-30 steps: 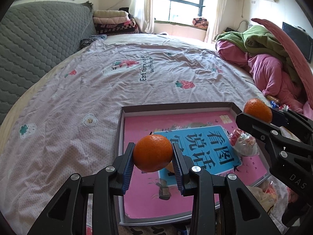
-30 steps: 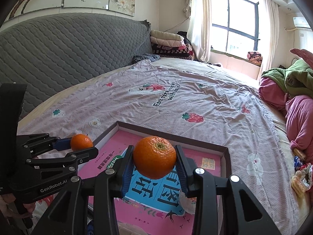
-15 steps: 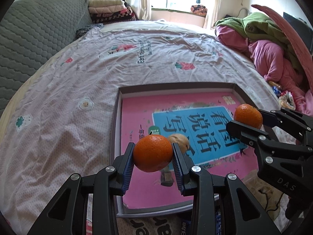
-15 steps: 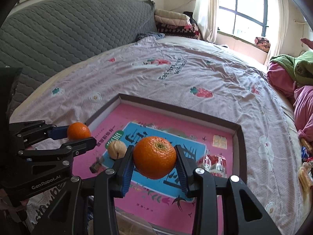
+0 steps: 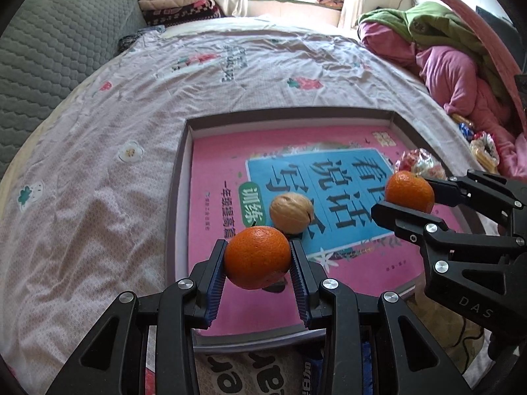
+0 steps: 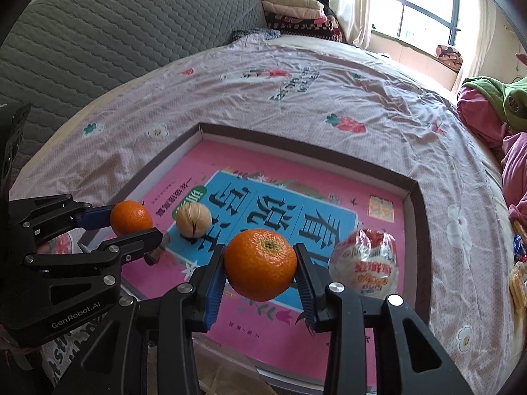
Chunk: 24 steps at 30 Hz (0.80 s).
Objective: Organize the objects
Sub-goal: 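Lower the right tool's orange onto the book while the left tool lowers its orange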
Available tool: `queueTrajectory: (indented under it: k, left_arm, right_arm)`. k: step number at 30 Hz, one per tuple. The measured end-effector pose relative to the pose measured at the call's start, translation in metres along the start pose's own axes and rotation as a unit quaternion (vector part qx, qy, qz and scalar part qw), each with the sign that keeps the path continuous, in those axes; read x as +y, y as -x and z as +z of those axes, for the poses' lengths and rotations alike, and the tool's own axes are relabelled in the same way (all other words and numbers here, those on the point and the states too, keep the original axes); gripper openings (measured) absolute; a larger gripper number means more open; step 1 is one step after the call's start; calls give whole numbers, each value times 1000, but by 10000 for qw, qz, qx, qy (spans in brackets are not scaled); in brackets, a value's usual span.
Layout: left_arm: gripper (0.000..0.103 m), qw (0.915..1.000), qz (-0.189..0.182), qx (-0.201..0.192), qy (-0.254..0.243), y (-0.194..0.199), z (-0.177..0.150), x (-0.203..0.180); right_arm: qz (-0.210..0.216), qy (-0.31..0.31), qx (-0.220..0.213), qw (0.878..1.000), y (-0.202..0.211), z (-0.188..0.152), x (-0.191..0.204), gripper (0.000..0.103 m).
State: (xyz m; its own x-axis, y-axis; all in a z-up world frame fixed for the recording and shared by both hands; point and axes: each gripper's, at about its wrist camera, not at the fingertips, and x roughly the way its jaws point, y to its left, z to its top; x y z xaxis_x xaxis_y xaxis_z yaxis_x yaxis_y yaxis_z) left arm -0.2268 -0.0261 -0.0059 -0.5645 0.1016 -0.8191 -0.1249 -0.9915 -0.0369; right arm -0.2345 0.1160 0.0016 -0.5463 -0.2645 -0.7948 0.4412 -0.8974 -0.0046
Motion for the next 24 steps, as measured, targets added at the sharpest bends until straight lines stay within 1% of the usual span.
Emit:
queueTrajectory:
  k: [6,11,17,24]
  left_arm:
    - [38,9998,-73,174,-24,-7,-4,-1]
    - [38,9993,-211,296,-15,-12,-7,-2]
    - [38,9994,-142,290,-99,-13,-8,-6]
    - [38,9996,-102,263,-92,-15,-6,-7]
  right_arm:
    - [-19,22,92,10000,-2,-2,0,40]
    - [7,63,262,9996,-8,-5,0,40]
    - [14,76,434,9990,-16,-9,0,40]
    - [9,78,491,9988,-20,-11,1,40]
